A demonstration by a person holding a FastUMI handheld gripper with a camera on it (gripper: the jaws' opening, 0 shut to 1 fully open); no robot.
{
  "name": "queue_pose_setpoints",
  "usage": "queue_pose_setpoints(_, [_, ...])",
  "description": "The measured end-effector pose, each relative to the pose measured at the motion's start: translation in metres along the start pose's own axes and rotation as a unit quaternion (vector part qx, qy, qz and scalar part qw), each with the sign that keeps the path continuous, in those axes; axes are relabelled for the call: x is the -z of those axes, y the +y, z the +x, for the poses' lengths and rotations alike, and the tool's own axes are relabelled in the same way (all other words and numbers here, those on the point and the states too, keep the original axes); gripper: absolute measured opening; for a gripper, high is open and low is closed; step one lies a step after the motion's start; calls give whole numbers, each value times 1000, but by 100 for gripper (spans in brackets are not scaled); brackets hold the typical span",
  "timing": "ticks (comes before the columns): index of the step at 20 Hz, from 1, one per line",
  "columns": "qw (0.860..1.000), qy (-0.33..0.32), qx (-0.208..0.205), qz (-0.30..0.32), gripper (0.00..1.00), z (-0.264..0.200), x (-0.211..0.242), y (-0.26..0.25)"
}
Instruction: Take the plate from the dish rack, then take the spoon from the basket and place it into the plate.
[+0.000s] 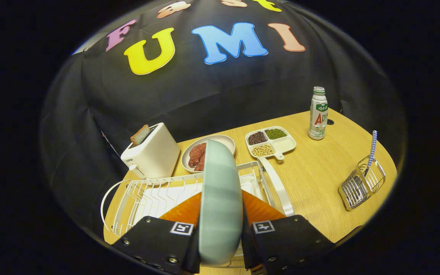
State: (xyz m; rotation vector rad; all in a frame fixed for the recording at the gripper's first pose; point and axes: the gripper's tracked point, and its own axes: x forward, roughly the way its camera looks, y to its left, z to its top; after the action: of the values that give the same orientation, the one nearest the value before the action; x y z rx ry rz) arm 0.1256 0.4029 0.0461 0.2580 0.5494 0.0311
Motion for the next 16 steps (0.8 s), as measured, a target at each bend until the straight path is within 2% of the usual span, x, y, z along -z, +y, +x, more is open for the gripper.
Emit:
queue_pose_setpoints(8, [996, -7, 87, -6, 32, -13, -13, -11])
queue_pose_setpoints(16, [985, -30, 148, -84, 30, -30, -38, -7])
